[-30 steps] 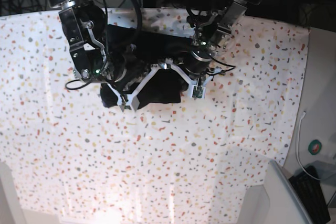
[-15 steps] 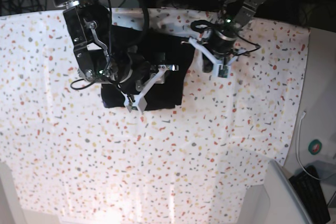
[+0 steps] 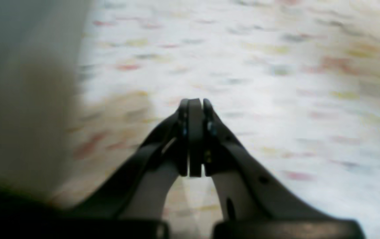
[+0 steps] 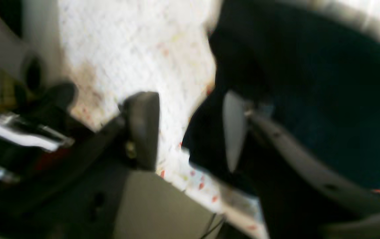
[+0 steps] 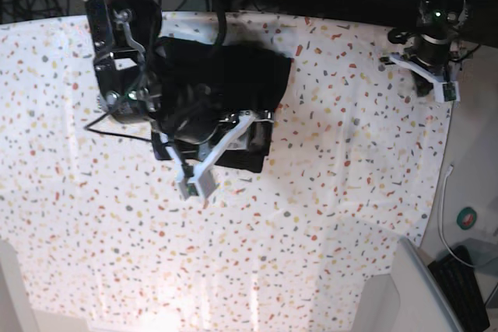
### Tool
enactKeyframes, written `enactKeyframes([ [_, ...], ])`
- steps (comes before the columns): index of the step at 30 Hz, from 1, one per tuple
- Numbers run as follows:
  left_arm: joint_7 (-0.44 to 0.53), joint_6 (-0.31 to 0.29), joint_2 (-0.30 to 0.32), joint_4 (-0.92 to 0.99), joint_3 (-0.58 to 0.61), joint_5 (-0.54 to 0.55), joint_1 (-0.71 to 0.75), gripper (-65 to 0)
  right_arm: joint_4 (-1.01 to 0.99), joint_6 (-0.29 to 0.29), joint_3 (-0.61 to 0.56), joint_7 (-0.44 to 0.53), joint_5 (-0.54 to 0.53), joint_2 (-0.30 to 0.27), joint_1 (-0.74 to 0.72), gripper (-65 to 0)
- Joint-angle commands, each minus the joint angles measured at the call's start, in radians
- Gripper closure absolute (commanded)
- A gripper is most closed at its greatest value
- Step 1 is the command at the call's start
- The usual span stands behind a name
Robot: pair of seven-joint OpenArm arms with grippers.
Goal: Layout the t-shirt on the table in an organized manner, then fold the t-shirt properly
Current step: 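Press the folded end flat with the right gripper while left withdraws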
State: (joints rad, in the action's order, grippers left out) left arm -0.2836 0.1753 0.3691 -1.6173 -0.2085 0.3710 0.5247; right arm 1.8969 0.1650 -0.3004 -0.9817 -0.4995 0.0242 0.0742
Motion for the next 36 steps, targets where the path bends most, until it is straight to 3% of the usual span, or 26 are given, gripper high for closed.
enactKeyframes([
  [1,0.017,-0.001,0.003,-0.005,-0.033,-0.002,0.01,0.0,0.039,0.001,0.008,0.036,0.003,-0.017,-0.011,-18.9],
  [4,0.019,-0.035,0.001,0.004,-0.093,-0.002,0.013,0.0,0.026,0.001,0.01,0.111,0.003,-0.082,-0.035,0.0],
  [10,0.017,-0.239,-0.098,0.007,-0.23,-0.002,0.007,0.0,-0.096,0.001,0.0,0.126,0.003,-0.063,-0.107,0.0],
  [13,0.013,-0.282,-0.134,0.007,-0.285,-0.011,0.004,0.0,-0.135,0.001,-0.055,0.076,0.003,-0.045,-0.155,0.0],
  [14,0.013,-0.282,-0.137,0.007,-0.291,-0.011,0.004,0.0,-0.144,0.001,-0.112,0.048,0.003,-0.045,-0.182,-3.8],
  [16,0.013,-0.282,-0.138,0.007,-0.294,-0.011,0.008,0.0,-0.165,0.034,-0.225,0.027,0.005,-0.046,-0.219,-26.3],
  [18,0.013,-0.282,-0.14,0.007,-0.294,-0.011,0.013,0.0,-0.175,0.14,-0.323,0.066,0.034,-0.042,-0.236,-41.9],
  [19,0.013,-0.282,-0.14,0.008,-0.297,-0.011,0.013,0.0,-0.178,0.19,-0.368,0.094,0.063,-0.042,-0.242,-44.3],
  [21,0.013,-0.282,-0.14,0.021,-0.299,-0.011,0.015,0.0,-0.205,0.276,-0.463,0.119,0.117,-0.039,-0.267,-44.4],
  [26,0.019,-0.282,-0.134,0.073,-0.303,-0.011,0.027,0.0,-0.211,0.396,-0.632,0.04,0.121,-0.031,-0.225,-44.4],
  [30,0.019,-0.283,-0.135,0.133,-0.374,-0.011,0.021,0.0,-0.264,0.528,-0.736,0.063,0.123,-0.037,-0.182,-44.7],
  [36,0.02,-0.283,-0.13,0.168,-0.404,-0.011,0.018,0.0,-0.353,0.533,-0.711,0.079,0.121,-0.034,-0.184,-45.5],
])
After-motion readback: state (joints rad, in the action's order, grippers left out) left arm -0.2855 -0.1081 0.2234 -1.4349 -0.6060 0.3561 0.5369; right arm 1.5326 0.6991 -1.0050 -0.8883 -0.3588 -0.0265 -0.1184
